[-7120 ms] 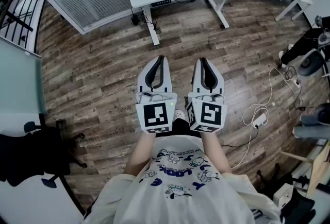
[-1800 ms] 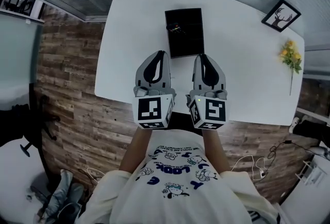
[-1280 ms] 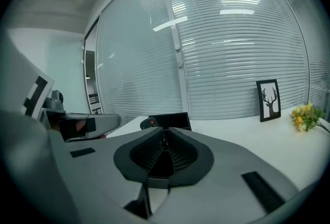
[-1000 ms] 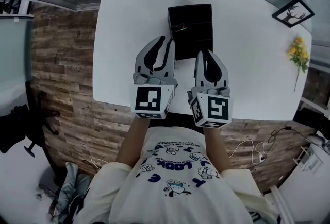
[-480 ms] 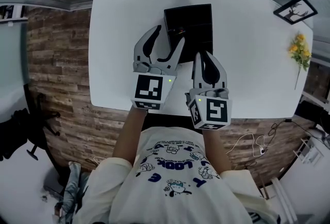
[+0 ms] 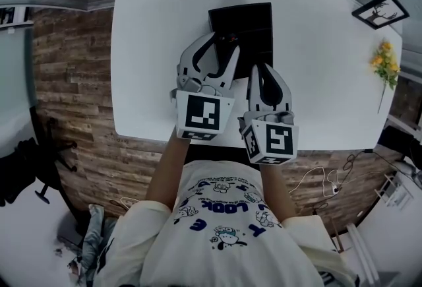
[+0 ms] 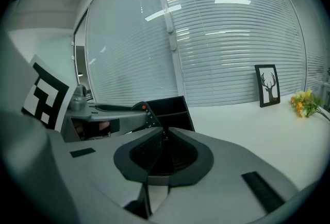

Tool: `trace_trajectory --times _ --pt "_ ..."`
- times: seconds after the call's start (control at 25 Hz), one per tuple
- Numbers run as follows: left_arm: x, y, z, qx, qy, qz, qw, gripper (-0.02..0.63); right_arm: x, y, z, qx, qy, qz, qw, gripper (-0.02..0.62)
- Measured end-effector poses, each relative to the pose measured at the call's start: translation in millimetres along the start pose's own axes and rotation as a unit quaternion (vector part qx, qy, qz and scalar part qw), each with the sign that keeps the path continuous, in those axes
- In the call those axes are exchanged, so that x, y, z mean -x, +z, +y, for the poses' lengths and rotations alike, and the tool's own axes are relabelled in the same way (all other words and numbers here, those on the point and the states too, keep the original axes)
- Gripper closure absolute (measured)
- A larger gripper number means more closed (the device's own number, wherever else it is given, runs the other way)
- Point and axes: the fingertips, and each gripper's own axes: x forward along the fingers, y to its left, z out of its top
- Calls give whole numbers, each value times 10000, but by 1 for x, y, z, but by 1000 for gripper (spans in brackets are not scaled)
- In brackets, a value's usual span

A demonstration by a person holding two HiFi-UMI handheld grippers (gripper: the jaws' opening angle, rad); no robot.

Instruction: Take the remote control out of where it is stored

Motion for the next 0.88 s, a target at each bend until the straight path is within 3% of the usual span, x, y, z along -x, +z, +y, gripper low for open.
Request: trace_trajectory --times 0.48,0.76,0.88 --pt "-2 7 -14 -350 229 213 9989 499 4 -3 -1 -55 24 8 10000 546" --pt "-13 11 -33 -202 4 445 9988 520 7 1 -5 -175 -33 37 9998 546" --pt "-19 5 -35 -372 39 638 9973 525 5 1 -6 -196 -18 34 9998 546"
